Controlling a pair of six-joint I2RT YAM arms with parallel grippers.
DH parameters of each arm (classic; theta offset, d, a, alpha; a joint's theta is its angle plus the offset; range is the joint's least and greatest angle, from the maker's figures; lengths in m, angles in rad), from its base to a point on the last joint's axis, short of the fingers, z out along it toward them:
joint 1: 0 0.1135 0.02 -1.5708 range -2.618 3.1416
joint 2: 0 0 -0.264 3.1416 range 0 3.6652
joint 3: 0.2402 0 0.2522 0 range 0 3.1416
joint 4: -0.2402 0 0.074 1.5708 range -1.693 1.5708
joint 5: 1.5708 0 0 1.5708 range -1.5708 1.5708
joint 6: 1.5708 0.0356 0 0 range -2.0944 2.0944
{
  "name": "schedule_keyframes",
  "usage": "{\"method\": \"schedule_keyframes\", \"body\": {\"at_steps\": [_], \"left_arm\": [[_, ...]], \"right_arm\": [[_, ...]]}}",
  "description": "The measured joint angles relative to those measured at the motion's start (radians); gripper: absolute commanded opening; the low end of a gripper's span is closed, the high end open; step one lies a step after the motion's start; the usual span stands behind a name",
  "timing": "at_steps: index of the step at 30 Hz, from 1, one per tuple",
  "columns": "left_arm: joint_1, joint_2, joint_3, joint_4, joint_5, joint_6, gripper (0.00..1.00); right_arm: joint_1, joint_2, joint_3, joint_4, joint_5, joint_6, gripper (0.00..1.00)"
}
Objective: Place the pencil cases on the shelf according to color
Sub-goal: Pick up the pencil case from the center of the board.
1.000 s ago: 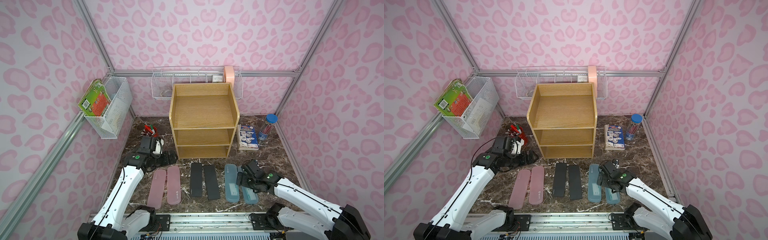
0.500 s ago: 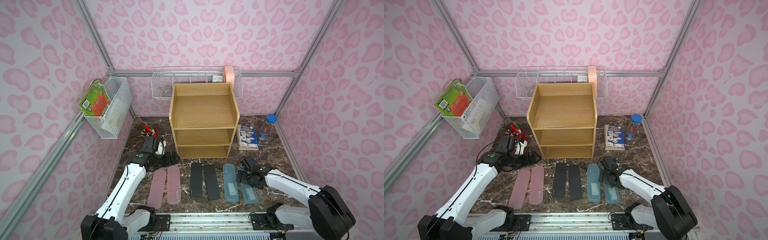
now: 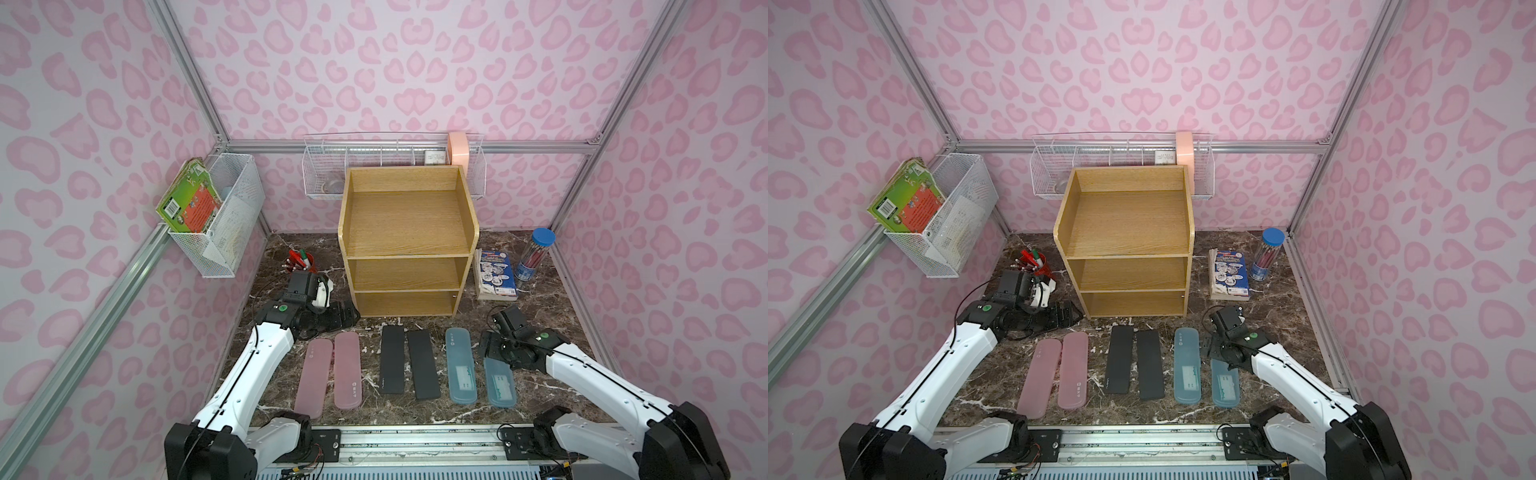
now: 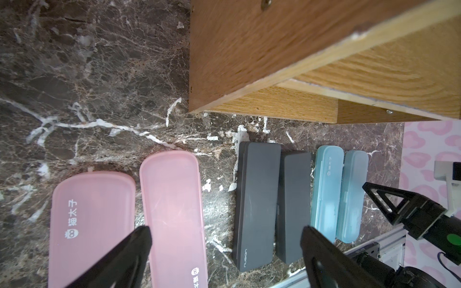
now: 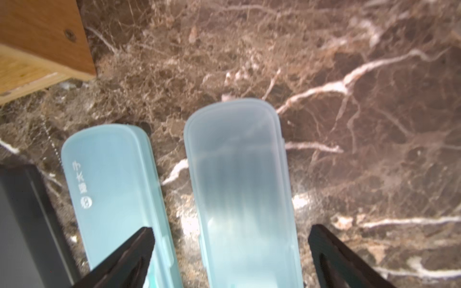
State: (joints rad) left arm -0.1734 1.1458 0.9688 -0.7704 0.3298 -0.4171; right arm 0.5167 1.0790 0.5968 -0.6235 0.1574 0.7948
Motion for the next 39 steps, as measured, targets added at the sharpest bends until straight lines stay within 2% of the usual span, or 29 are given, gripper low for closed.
{"method": "schedule_keyframes", "body": {"at_steps": [10, 19, 27, 32, 39], "left_arm": [[0.000, -0.021, -0.006, 0.012, 0.026, -0.004, 0.98], [0.000, -0.024, -0.008, 0.021, 0.053, -0.004, 0.98], [-0.001, -0.029, -0.011, 0.021, 0.061, -0.005, 0.99], [-0.001, -0.027, -0.016, 0.023, 0.068, -0.012, 0.98], [-0.001, -0.014, -0.014, 0.027, 0.067, -0.020, 0.98]], "right_arm": [[0.168, -0.008, -0.023, -0.087, 0.053, 0.188, 1.00], [0.228, -0.008, -0.071, -0.126, 0.077, 0.304, 1.00], [0.269, 0.028, -0.118, -0.087, 0.056, 0.327, 1.00], [0.293, 0.051, -0.124, -0.064, 0.060, 0.338, 0.96], [0.317, 0.063, -0.125, -0.040, 0.083, 0.346, 0.81]]}}
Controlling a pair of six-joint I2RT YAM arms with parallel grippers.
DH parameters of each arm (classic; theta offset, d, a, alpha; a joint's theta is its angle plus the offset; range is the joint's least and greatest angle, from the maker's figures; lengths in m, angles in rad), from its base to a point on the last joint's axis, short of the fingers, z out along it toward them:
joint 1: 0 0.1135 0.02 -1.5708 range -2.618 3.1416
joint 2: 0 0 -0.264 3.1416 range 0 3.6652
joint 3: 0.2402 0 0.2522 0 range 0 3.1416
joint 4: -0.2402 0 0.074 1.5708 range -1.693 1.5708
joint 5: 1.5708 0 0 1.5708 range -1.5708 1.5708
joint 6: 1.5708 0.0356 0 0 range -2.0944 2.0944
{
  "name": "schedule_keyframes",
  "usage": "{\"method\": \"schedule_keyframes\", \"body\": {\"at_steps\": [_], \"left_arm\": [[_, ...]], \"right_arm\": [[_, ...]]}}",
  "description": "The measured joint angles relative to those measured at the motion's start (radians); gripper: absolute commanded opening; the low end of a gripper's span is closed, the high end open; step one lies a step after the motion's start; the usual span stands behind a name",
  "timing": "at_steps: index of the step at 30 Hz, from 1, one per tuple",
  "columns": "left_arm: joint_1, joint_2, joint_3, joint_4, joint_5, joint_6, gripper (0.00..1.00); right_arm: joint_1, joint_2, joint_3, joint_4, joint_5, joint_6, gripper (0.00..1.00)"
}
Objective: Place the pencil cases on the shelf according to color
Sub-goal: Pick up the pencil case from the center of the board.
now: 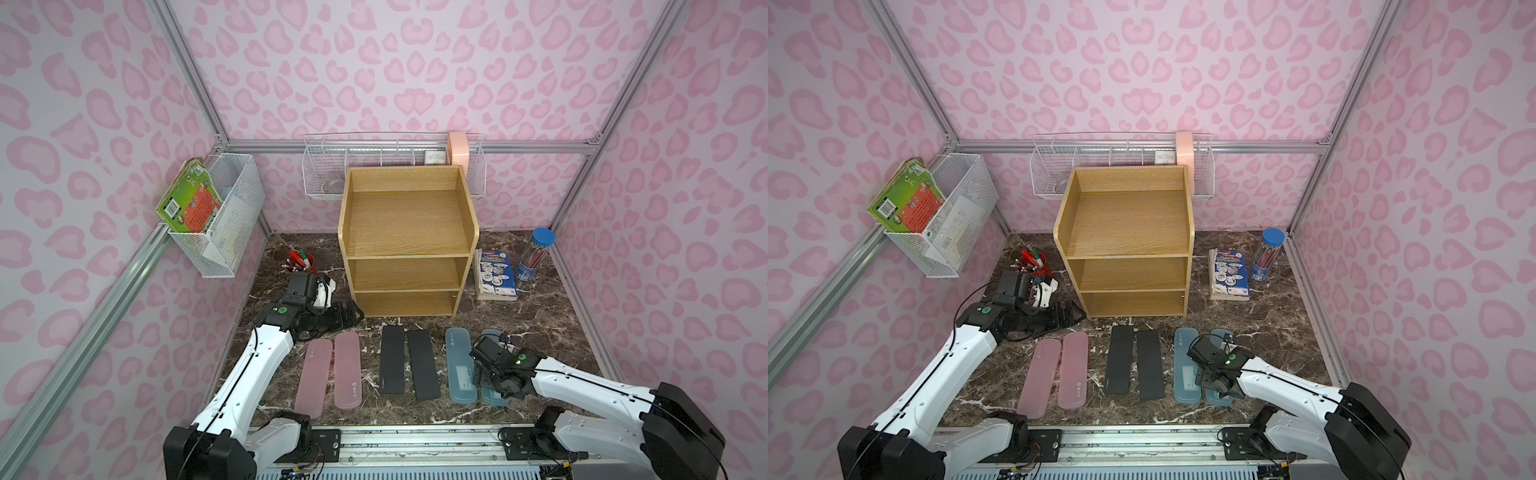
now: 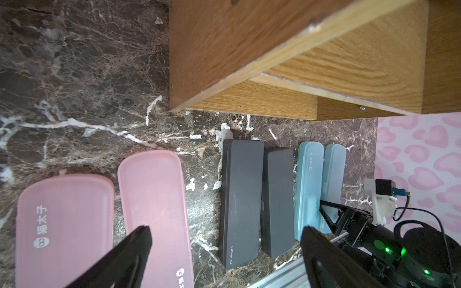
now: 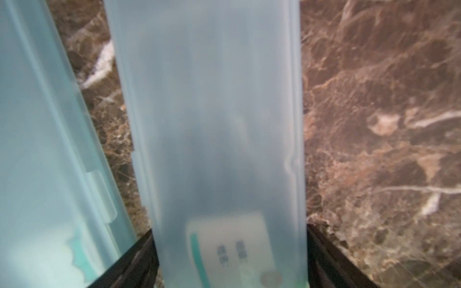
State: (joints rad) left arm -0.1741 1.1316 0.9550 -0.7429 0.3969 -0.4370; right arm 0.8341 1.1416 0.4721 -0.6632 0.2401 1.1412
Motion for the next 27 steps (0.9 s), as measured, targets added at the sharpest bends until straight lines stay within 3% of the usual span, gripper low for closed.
{"method": "schedule_keyframes", "body": {"at_steps": [13, 27], "left_arm": [[0.000, -0.011, 0.002, -0.015, -0.029, 0.009, 0.98], [0.000, -0.013, 0.007, -0.029, -0.060, 0.018, 0.98]], "right_arm": [[0.084, -0.035, 0.039, -0.023, -0.004, 0.015, 0.55], [0.187, -0.145, 0.153, -0.156, 0.030, 0.059, 0.50]]}}
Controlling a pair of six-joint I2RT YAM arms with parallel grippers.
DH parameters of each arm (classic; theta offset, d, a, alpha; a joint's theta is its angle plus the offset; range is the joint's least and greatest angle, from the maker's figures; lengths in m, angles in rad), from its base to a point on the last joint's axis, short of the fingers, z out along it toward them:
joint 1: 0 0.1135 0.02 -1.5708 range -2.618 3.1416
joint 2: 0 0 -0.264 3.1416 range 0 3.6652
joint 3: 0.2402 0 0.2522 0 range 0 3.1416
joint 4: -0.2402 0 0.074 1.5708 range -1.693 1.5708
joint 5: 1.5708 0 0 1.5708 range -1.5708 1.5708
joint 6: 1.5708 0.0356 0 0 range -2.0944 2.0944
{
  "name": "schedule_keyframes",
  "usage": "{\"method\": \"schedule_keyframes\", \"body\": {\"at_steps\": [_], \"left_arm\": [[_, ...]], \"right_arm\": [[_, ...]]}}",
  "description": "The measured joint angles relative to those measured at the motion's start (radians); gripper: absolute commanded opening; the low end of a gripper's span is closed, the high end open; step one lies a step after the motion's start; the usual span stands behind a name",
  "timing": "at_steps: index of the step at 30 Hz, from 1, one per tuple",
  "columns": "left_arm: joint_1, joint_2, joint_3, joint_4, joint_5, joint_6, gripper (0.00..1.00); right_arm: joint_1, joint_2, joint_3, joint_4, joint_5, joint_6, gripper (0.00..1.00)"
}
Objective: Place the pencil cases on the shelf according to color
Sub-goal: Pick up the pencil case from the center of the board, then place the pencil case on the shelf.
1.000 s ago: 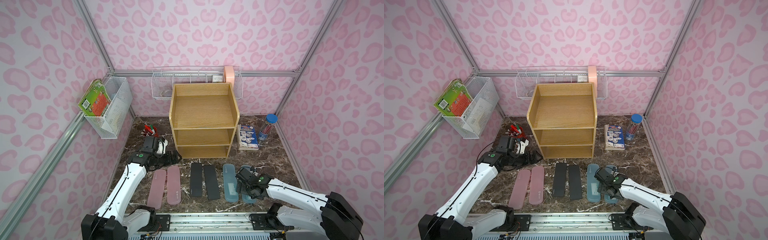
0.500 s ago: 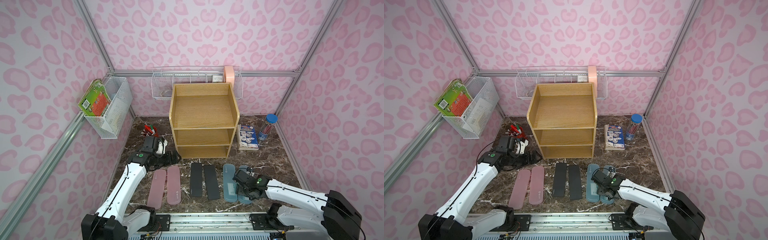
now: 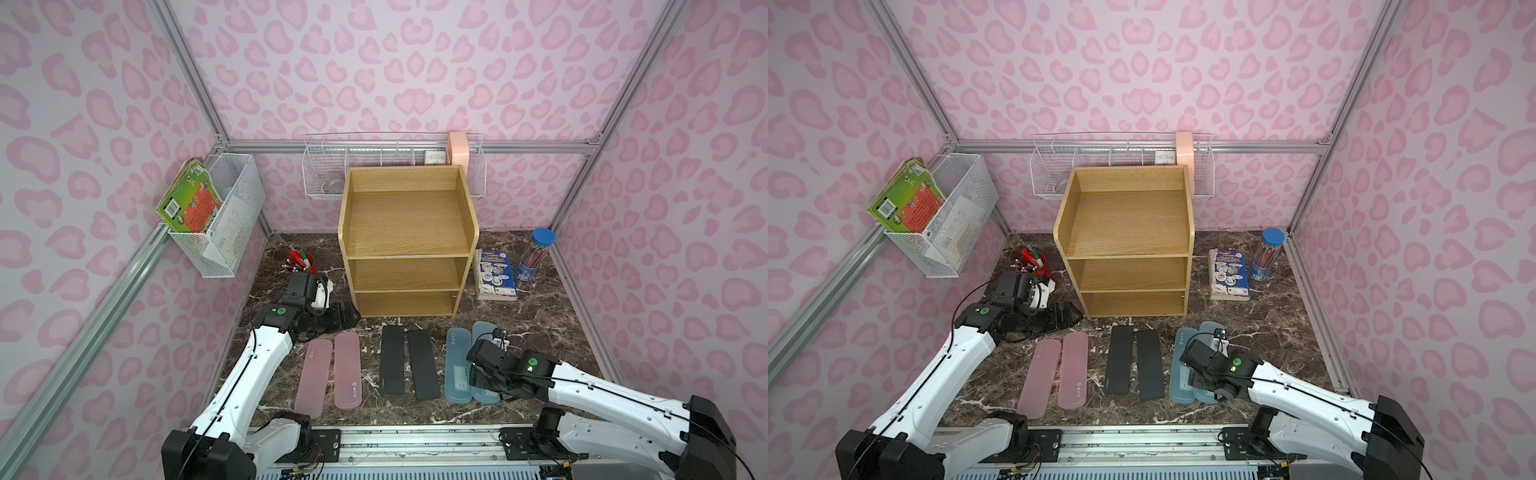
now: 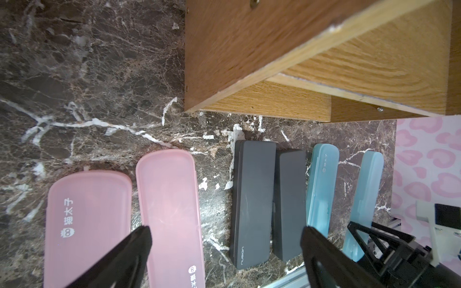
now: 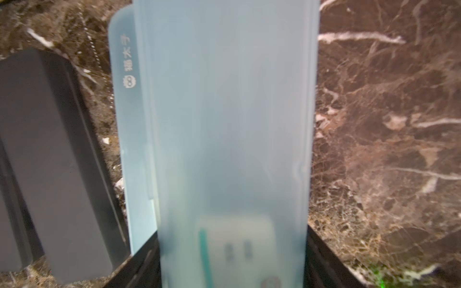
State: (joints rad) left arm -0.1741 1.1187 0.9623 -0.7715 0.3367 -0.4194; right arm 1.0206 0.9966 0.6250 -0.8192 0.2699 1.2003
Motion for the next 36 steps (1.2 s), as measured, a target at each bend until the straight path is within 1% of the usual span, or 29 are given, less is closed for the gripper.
{"method": "schedule_keyframes", "body": {"at_steps": [5, 11, 18, 24, 30, 36], "left_arm": [[0.000, -0.009, 0.003, -0.007, -0.016, 0.003, 0.98], [0.000, -0.006, 0.005, -0.013, -0.021, 0.006, 0.98], [0.000, -0.011, 0.008, -0.031, -0.040, 0.011, 0.98], [0.000, -0.026, 0.010, -0.030, -0.050, 0.018, 0.98], [0.000, -0.033, 0.051, -0.039, -0.035, 0.017, 0.98], [0.000, -0.038, 0.153, -0.049, -0.028, 0.017, 0.99]], "right_arm": [[0.041, 0.021, 0.053, -0.043, 0.010, 0.009, 0.48], [0.116, 0.035, 0.098, -0.079, 0.038, 0.037, 0.47], [0.241, 0.084, 0.131, -0.075, 0.050, 0.037, 0.46], [0.364, 0.102, 0.220, -0.043, 0.075, 0.024, 0.44], [0.447, 0.151, 0.364, 0.012, 0.111, -0.066, 0.44], [0.454, 0.217, 0.513, 0.026, 0.132, -0.189, 0.44]]}}
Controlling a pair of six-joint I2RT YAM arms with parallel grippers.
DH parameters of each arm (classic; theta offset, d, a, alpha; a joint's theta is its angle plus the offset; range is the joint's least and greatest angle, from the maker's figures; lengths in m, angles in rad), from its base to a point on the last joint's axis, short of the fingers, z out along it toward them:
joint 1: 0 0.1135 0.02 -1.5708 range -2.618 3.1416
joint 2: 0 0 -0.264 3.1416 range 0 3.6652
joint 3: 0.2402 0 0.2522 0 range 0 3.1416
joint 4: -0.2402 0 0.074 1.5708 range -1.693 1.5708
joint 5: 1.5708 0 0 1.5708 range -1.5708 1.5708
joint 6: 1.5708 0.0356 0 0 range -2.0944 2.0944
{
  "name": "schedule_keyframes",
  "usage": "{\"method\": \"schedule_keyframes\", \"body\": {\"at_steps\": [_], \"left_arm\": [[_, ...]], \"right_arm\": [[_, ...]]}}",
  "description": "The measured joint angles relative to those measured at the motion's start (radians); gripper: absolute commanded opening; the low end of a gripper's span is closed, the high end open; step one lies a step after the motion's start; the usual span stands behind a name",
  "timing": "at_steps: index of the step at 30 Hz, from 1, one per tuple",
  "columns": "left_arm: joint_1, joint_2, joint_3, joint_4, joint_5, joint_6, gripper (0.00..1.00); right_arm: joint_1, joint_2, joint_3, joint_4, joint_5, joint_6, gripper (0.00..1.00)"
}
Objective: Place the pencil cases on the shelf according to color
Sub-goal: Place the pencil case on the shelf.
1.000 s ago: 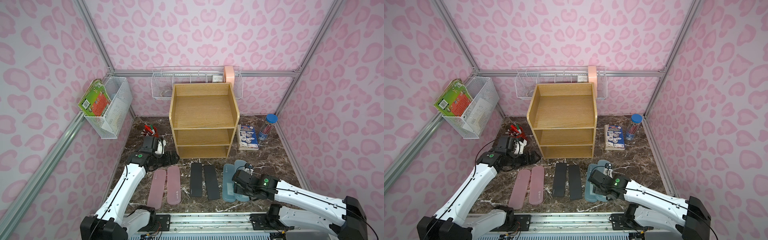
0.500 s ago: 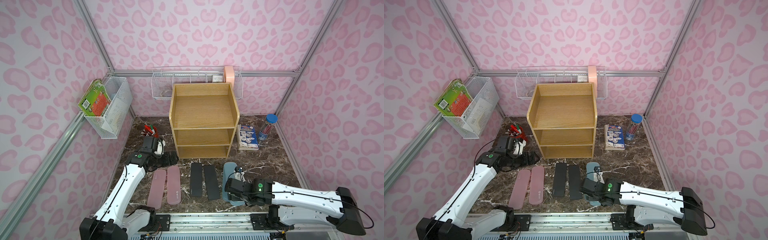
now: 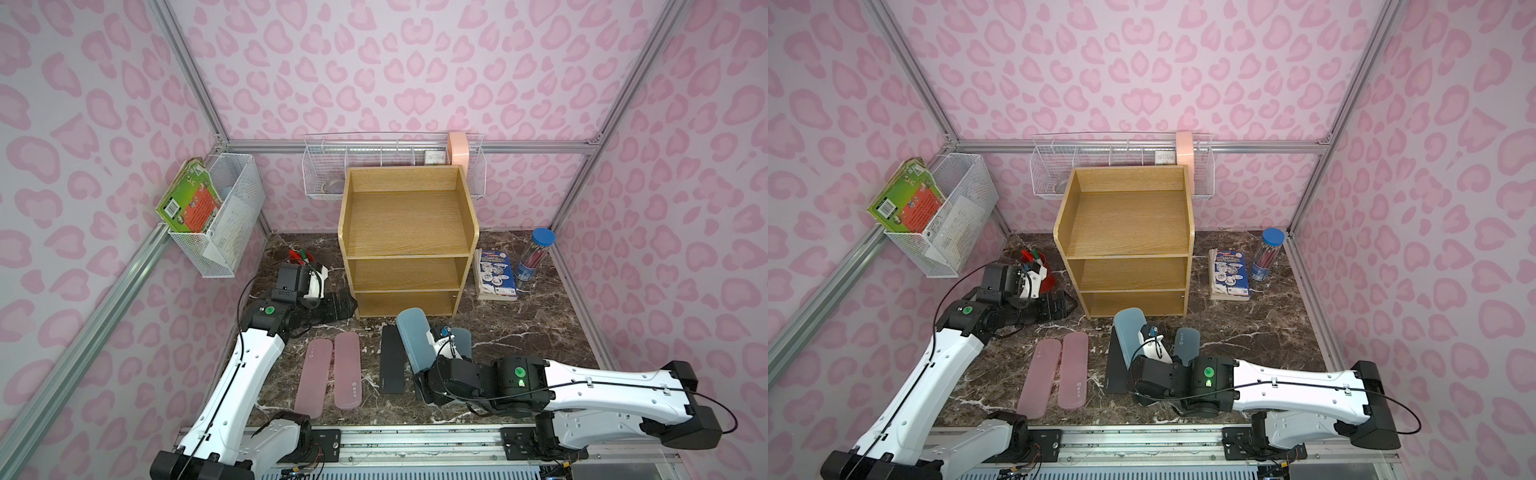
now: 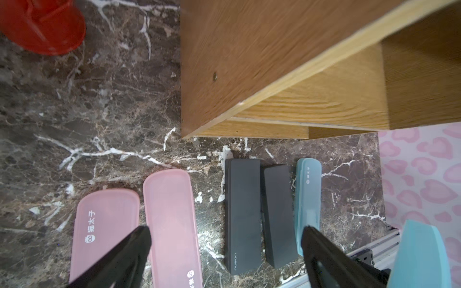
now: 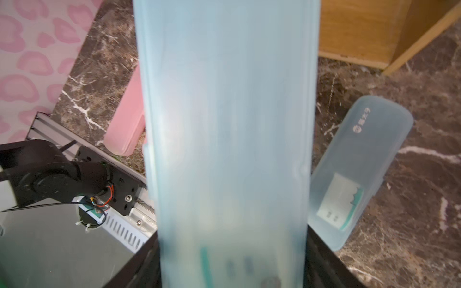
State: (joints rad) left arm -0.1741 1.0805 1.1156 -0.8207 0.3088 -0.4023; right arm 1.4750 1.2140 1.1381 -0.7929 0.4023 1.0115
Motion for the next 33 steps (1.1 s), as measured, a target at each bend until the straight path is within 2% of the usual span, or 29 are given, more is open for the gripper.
{"method": "schedule_keyframes", "body": {"at_steps": [7, 12, 19, 26, 33], "left_arm": [[0.000, 0.026, 0.080, 0.032, 0.005, 0.000, 0.99], [0.000, 0.051, 0.116, 0.066, 0.018, -0.014, 0.99], [0.000, 0.103, 0.168, 0.154, 0.033, 0.018, 0.99], [0.000, 0.130, 0.147, 0.265, 0.044, 0.034, 0.99], [0.000, 0.126, 0.105, 0.315, 0.039, 0.067, 0.99]], "right_arm": [[0.000, -0.027, 0.102, 0.056, 0.067, -0.137, 0.43], [-0.053, -0.029, 0.169, 0.098, 0.083, -0.235, 0.43], [-0.231, 0.015, 0.302, 0.108, 0.077, -0.341, 0.43], [-0.417, 0.114, 0.423, 0.123, 0.051, -0.423, 0.44], [-0.530, 0.227, 0.545, 0.123, 0.026, -0.459, 0.43]]}}
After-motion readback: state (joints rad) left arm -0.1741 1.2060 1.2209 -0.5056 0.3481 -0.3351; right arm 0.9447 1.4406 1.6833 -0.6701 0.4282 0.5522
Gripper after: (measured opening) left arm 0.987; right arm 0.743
